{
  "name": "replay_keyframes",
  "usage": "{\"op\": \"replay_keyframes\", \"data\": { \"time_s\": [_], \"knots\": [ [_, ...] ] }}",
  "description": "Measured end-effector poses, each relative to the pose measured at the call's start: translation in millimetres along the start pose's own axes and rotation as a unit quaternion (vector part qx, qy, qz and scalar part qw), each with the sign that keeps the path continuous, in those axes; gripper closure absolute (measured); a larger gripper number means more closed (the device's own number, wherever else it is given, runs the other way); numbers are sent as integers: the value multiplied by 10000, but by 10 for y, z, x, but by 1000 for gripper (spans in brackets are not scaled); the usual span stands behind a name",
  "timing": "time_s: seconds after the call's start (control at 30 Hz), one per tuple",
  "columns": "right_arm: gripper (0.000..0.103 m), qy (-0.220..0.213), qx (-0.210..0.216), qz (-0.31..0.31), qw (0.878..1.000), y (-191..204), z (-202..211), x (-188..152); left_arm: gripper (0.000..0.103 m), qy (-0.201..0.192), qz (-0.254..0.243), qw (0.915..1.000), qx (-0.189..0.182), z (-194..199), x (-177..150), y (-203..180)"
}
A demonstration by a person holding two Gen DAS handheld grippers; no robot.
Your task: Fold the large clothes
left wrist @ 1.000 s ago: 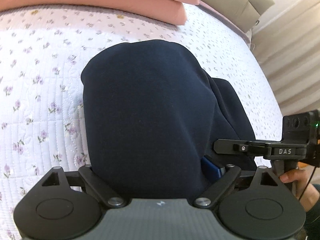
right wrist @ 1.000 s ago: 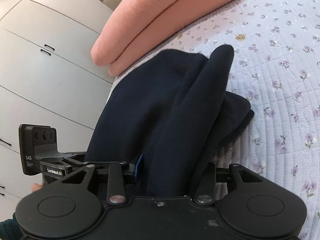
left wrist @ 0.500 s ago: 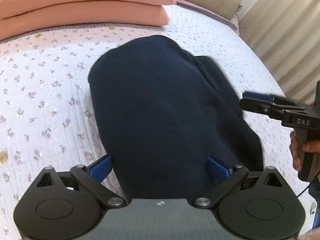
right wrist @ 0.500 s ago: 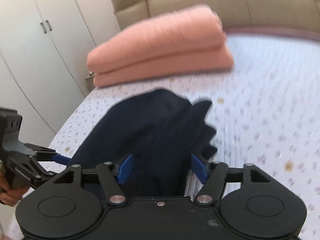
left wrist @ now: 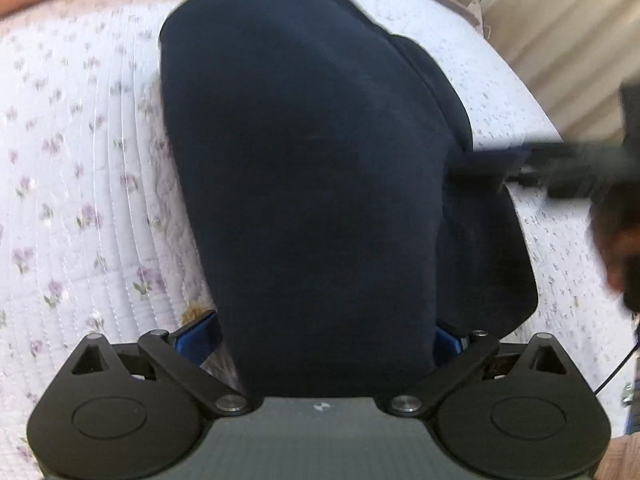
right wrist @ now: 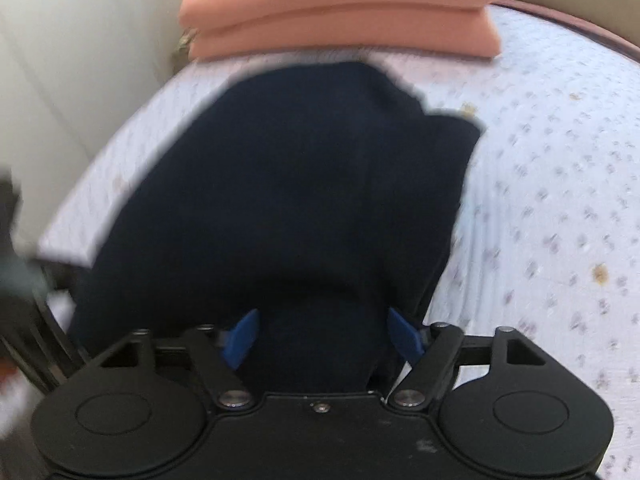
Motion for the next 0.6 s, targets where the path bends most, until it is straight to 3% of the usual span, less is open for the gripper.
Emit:
{"op": "replay_keyframes", "data": {
  "time_s": [0.1, 0.13, 0.17, 0.27, 0.37, 0.53, 0.6],
  "knots": [
    [7, -938, 526, 16, 9942, 198, 327, 576, 0, 17, -32, 10000, 13, -12, -5, -5],
    [2, -1076, 678, -5, 9919, 248, 316, 750, 0, 49, -53, 10000, -4, -28, -16, -29],
    [2, -1048, 749, -10, 9917, 285, 223, 901, 0, 75, -93, 9999, -6, -46, -19, -70],
    [2, -472, 448, -175, 9977, 262, -447, 1282, 0, 102, -267, 9996, 59, -70, -47, -141],
    [0, 133, 451, -728, 9962, 85, -1089, 1354, 0, 114, -331, 9993, 88, -83, -120, -175],
    [0, -248, 593, -1547, 9859, -193, -1273, 1421, 3, 267, -575, 9980, 16, 23, -160, -311],
    [2, -445, 131, -1678, 9847, -338, -1138, 1478, 3, 327, -830, 9959, 122, 169, -186, -349]
  ]
}}
Point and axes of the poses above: each gripper's, at about its wrist camera, not at the fingertips, and z roughly against the way its jaws point, y to its left, x to its top, the point moved 8 cm from there along -z, roughly the way its jaws point, and after that the axes turned 3 degrees about -z, right-handed, at the moved point
